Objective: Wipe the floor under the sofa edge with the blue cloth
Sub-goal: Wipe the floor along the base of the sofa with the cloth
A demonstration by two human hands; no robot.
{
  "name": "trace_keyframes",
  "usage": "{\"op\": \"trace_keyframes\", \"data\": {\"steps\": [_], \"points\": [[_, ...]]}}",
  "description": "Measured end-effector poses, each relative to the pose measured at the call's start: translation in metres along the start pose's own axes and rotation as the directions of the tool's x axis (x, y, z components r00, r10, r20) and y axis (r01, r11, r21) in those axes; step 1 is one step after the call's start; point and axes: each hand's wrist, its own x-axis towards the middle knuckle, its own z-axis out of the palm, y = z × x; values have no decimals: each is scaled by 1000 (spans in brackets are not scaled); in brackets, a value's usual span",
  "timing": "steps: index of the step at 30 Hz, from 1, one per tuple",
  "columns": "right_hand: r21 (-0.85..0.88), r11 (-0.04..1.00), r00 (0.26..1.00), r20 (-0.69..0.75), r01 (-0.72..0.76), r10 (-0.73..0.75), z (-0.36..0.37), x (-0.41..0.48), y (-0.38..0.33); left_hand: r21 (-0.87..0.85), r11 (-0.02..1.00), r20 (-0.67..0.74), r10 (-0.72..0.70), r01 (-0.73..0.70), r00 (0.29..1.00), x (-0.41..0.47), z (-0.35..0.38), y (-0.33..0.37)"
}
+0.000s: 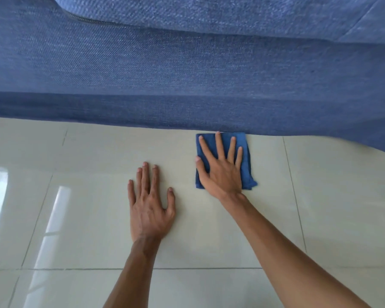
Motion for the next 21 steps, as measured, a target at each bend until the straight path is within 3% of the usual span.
{"op": "trace_keyframes", "data": {"steps": [2, 4, 6, 9, 12, 21], "points": [[-30, 982, 982, 38, 187, -186, -2, -30, 24, -7, 1000, 9, 6, -6, 1000, 0, 0, -1], [-45, 967, 967, 65, 249, -246, -7, -62, 60, -8, 1000, 8, 5, -5, 1000, -2, 0, -1], [-48, 991, 991, 38, 127, -126, -12, -67, 87, -13, 1000, -1, -2, 2, 1000, -1, 0, 0], [-41, 994, 994, -25, -105, 104, -10, -30, 71, 1, 1000, 0, 4, -4, 1000, 0, 1, 1], [2, 983, 983, -16, -182, 182, -3, -1, 33, 5, 1000, 7, 2, -2, 1000, -1, 1, 0], [80, 981, 982, 64, 174, -180, 3, -41, -8, -15, 1000, 29, 12, -11, 1000, -1, -2, 0]]}}
